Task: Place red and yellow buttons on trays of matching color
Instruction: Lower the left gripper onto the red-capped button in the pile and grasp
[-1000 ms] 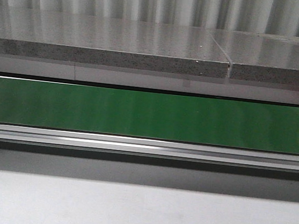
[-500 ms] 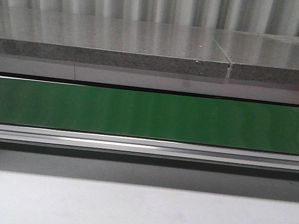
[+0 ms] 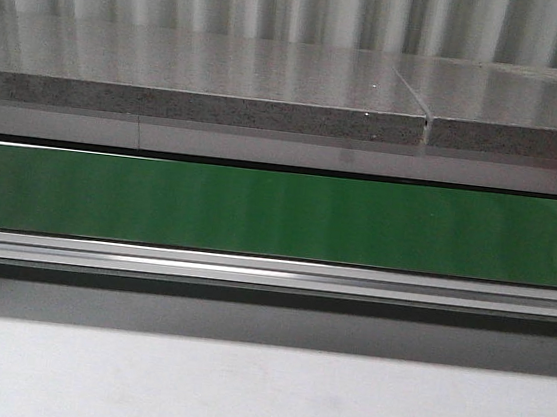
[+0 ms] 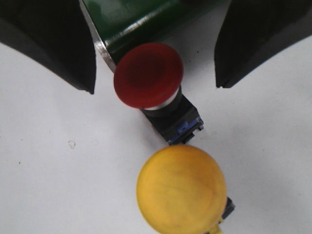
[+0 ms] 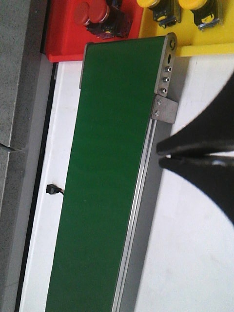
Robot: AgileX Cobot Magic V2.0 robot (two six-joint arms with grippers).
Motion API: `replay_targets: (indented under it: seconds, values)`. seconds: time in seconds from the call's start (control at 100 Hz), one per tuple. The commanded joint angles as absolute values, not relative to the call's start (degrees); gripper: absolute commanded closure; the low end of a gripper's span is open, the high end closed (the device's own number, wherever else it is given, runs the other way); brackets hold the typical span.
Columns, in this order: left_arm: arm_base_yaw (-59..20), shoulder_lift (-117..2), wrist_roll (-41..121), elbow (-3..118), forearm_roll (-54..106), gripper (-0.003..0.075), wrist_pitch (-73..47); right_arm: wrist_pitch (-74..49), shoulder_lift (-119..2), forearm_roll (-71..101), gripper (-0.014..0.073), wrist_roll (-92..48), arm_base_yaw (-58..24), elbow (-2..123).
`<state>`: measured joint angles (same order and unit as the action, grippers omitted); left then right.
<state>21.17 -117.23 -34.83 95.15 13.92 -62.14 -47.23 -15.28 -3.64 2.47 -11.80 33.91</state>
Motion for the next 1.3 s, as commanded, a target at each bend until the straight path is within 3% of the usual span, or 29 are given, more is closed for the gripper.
replay_targets:
  seconds: [0.0, 0.15, 0.24, 0.48, 0.6, 0.93, 1.29]
  values:
    - [21.4, -115.1, -35.6, 97.0, 16.1, 0.023, -60.7, -43.2, -15.8, -3.7, 0.0662, 2.0, -11.8, 35.4]
    - [21.4, -116.8, -35.6, 97.0, 17.4, 0.0234, -60.7, -43.2, -15.8, -3.7, 0.0662, 2.0, -11.8, 35.4]
    - [21.4, -117.1, -35.6, 97.0, 17.8, 0.0274, -60.8, -43.2, -15.8, -3.7, 0.0662, 2.0, -11.8, 35.4]
    - [21.4, -117.1, -34.4, 97.0, 17.8, 0.0565, -60.6, -43.2, -15.8, -3.7, 0.0662, 2.0, -11.8, 35.4]
    - [21.4, -116.7, -31.9, 97.0, 17.2, 0.0639, -60.7, -43.2, -15.8, -3.7, 0.0662, 2.0, -11.8, 35.4]
    - [21.9, -108.5, -18.2, 97.0, 11.6, 0.0648, -60.9, -43.2, -15.8, -3.7, 0.0662, 2.0, -11.8, 35.4]
    - [20.4, -102.1, 0.7, 96.9, 11.1, 0.0649, -72.7, -43.2, -15.8, -3.7, 0.0662, 2.0, -11.8, 35.4]
